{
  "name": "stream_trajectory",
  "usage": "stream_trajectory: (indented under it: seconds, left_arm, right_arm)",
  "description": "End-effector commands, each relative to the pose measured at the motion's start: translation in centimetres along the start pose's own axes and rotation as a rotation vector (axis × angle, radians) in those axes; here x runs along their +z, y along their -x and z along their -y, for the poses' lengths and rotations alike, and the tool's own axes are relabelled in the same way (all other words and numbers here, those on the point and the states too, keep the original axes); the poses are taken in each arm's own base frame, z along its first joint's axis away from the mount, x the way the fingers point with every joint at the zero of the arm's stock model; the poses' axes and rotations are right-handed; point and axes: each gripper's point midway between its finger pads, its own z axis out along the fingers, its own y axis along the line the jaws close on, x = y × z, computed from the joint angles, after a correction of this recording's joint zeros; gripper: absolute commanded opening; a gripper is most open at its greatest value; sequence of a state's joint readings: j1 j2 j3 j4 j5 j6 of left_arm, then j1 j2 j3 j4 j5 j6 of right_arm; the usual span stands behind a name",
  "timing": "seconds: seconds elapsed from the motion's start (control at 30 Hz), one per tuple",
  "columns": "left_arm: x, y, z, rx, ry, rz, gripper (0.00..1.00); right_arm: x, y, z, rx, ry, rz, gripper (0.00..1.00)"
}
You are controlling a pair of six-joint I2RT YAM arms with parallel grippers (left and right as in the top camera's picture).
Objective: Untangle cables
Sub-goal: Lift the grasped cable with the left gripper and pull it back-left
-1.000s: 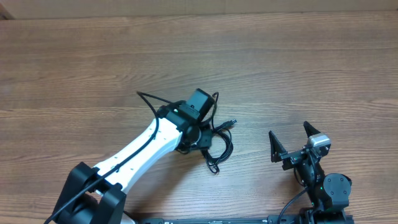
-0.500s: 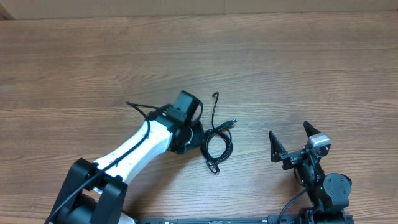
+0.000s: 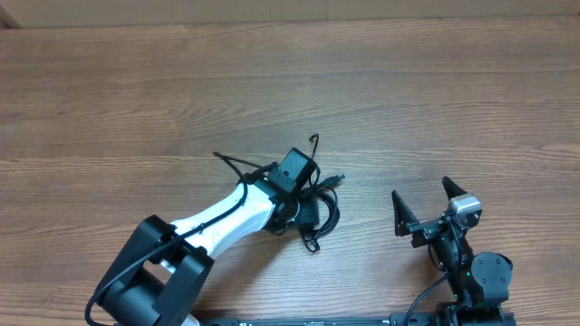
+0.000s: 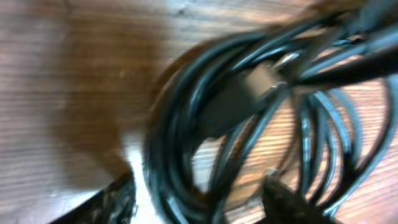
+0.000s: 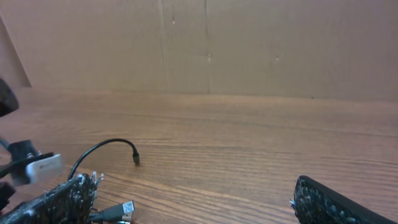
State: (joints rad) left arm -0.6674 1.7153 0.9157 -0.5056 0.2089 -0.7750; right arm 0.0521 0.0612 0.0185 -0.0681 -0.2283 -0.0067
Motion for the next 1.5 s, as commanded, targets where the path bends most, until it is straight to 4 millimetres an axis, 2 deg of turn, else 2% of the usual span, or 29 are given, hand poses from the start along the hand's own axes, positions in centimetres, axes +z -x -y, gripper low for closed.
stream_trajectory:
  seconds: [0.0,0.03,0.07,0.23,0.3,0.4,0.53,0.6,0.73,0.83,0.93,1.03,1.3,1.47]
  left_arm:
    - [-0.3,0.0,1.5,0.078,-0.088,-0.046,0.47]
    - [-0.9,0.6,2.2,0.098,-0.116,-0.033,0.20]
    - [-2.3,1.8,3.4,0.123,-0.158,-0.002,0.04]
    - [-6.5,4.3,5.6,0.197,-0.198,0.072,0.04]
    - [-8.3,5.2,5.3,0.237,-0.168,0.104,0.04]
    - [-11.6,6.6,3.9,0.199,-0.092,0.140,0.04]
    - [-16.1,8.0,3.8,0.151,-0.104,0.173,0.04]
    - [-18.6,8.7,4.5,0.178,-0.153,0.204,0.04]
    - [-23.9,9.5,8.1,0.398,-0.356,0.310,0.04]
    - [-24.2,9.5,8.2,0.413,-0.361,0.321,0.04]
    - [-23.4,9.0,8.0,0.431,-0.346,0.289,0.04]
    - [-22.4,8.4,7.3,0.454,-0.312,0.250,0.04]
    - [-21.7,8.2,4.9,0.413,-0.191,0.223,0.04]
    - [-21.6,7.9,4.5,0.404,-0.177,0.208,0.04]
  right_arm:
    - [0.1,-0.4,0.1,0.004,-0.005,-0.004,1.00]
    - [0.1,-0.4,0.1,0.004,-0.005,-0.004,1.00]
    - [0.1,-0.4,0.1,0.004,-0.004,-0.004,1.00]
    - [0.1,-0.4,0.1,0.004,-0.004,-0.004,1.00]
    - [0.1,-0.4,0.1,0.004,-0.005,-0.004,1.00]
    - [0.1,-0.4,0.1,0.004,-0.005,-0.004,1.00]
    - [0.1,-0.4,0.1,0.004,-0.005,-0.004,1.00]
    - [0.1,-0.4,0.1,0.004,-0.005,-0.004,1.00]
    - [0.1,-0.4,0.1,0.004,-0.005,-0.004,1.00]
    - [0.1,-0.4,0.1,0.004,-0.005,-0.004,1.00]
    - [0.1,-0.4,0.1,0.004,-0.005,-0.004,1.00]
    - [0.1,-0.4,0.1,0.004,-0.005,-0.004,1.00]
    - [0.1,-0.4,0.1,0.004,-0.005,-0.004,1.00]
    - [0.1,-0.4,0.1,0.004,-0.005,-0.004,1.00]
